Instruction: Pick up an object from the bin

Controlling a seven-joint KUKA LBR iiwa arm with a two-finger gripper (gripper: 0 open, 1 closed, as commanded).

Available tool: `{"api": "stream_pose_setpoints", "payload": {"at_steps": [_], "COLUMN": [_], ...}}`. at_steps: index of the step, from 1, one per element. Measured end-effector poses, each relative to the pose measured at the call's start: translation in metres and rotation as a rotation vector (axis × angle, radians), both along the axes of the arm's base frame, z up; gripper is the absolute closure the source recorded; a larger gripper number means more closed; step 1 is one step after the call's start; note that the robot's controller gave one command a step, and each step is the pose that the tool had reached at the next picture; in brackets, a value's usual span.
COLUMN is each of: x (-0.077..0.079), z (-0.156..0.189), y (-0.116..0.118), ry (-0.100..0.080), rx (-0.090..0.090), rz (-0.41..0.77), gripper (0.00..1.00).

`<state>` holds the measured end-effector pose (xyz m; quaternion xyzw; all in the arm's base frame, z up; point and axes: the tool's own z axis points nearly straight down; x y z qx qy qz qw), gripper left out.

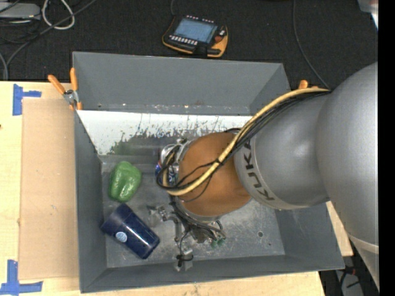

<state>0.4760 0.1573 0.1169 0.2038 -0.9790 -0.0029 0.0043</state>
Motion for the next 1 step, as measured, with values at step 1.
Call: {"api": "stream_pose_setpoints", "payload": {"at_steps": [1], "x": [0.1], "z": [0.0096], "y": [0.0385], "ry": [-0.012], "rx": [0.004], "rz": [0.181], "gripper": [0.0]}}
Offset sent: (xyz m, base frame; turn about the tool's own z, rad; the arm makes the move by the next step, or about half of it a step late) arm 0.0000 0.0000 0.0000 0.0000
